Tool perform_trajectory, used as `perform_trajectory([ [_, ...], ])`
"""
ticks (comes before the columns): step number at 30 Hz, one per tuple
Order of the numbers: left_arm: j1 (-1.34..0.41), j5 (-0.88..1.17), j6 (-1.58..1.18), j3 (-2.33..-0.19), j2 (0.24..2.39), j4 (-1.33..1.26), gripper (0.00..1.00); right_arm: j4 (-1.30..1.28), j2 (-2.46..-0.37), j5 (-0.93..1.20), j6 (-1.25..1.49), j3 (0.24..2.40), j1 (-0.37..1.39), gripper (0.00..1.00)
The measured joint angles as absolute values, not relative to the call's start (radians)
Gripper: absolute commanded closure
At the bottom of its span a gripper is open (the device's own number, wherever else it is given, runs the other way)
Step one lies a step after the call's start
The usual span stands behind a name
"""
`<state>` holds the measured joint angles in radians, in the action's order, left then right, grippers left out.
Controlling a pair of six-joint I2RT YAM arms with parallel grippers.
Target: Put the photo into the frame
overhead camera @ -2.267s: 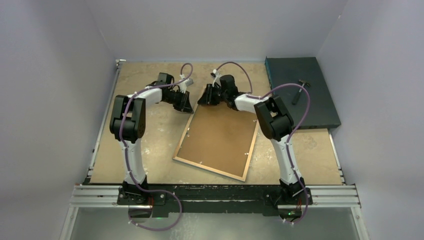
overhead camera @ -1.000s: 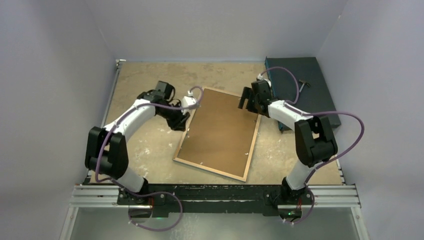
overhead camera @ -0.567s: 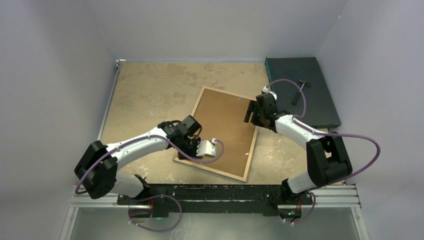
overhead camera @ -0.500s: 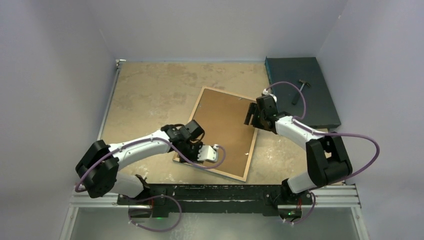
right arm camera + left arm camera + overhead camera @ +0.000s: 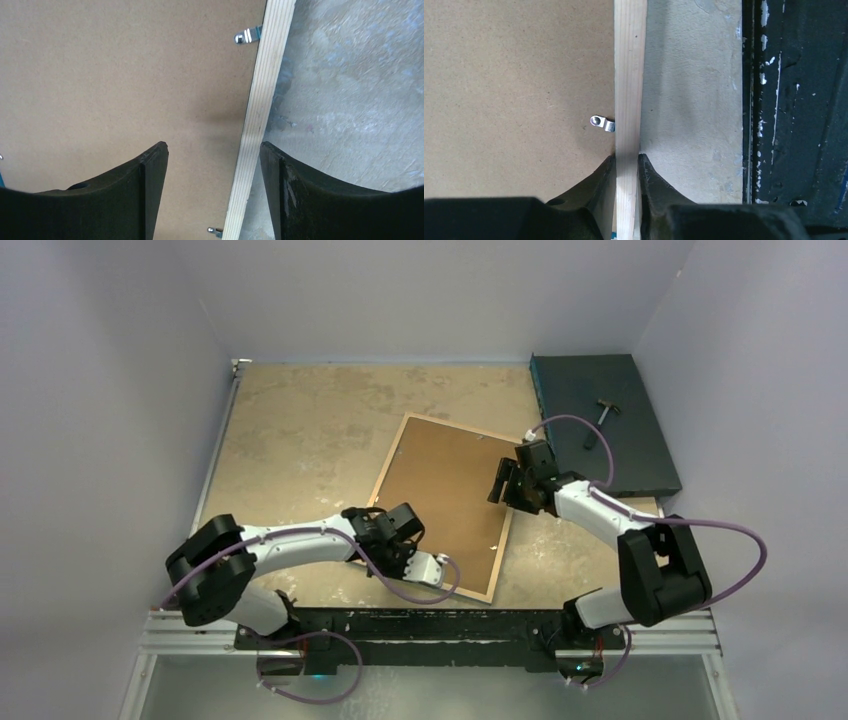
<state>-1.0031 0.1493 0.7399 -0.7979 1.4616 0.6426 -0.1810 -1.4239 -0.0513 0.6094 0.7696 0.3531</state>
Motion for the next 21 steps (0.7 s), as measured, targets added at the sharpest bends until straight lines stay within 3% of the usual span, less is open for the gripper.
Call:
perform_trajectory([
  [7,-0.999,0.073,0.795,-0.701,1.376,0.546,0.93,-0.194,-1.412,-0.010,0.599,0.764,0.354,0.27],
  [12,-0.822,-0.002,0.920,-0.620,1.304,0.463,0.94,-0.205,-1.430,0.021,0.554,0.821,0.376,0.27],
  [16,-0.590,-0.048,1.082,-0.568,1.270,0.390,0.88,-0.194,-1.475,0.043,0.516,0.878,0.438,0.25],
  [21,-0.315,-0.066,1.237,-0.547,1.294,0.280,0.74,-0.175,-1.550,0.058,0.401,0.953,0.579,0.21],
])
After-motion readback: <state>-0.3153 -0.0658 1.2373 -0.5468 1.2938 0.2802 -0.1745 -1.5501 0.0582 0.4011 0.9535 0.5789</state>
